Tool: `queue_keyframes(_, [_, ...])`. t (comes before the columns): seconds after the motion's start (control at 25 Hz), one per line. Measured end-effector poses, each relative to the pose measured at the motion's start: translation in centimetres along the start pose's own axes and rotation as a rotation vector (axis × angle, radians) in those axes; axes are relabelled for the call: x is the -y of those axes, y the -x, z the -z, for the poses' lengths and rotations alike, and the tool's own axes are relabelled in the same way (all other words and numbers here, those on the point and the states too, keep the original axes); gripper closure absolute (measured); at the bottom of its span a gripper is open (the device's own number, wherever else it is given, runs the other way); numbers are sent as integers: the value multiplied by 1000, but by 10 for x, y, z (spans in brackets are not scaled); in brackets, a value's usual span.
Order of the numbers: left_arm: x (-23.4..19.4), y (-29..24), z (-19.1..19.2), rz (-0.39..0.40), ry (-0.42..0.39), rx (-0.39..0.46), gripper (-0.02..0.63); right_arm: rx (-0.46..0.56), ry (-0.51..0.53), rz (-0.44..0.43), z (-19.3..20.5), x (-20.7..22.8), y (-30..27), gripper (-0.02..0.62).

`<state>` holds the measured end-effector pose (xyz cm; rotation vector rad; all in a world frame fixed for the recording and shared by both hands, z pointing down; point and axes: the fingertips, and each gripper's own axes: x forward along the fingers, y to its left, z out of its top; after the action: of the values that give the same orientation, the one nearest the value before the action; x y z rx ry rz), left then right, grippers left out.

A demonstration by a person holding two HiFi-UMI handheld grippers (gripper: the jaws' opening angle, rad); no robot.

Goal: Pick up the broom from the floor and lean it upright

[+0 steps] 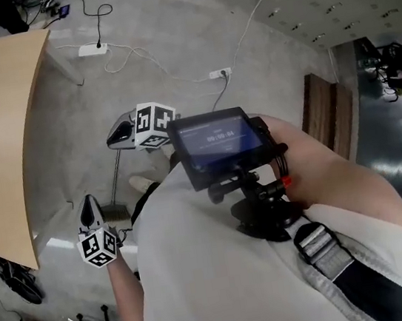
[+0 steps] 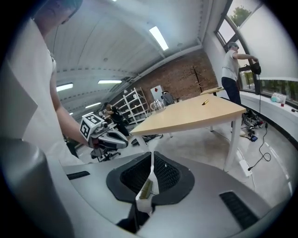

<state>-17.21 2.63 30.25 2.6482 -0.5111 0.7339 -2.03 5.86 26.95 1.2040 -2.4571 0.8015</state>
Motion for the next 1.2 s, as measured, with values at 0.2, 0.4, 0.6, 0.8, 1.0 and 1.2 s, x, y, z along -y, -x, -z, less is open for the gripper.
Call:
queue_keyframes(0.2, [-18, -8, -7, 51, -41, -40, 595, 10, -3, 37, -7, -3, -10, 568])
queue_keyframes(0.4, [-17, -12, -4, 82, -59, -97, 595, 17, -51, 58, 4, 2, -7, 568])
queue_keyframes(0.6, [8, -26, 23, 138, -72, -157, 595, 15, -120, 105, 35, 7, 9, 568])
queue_keyframes(0.8, [20, -35, 34, 100, -18, -189, 595, 7, -159, 58, 63, 9, 5, 568])
queue_keyframes(1.0, [31, -90, 41, 87, -14, -203, 595, -31, -171, 42, 107, 60, 5, 568])
queue_keyframes(1.2, [38, -117, 63, 101, -104, -245, 595, -26, -187, 46, 130, 84, 3, 568])
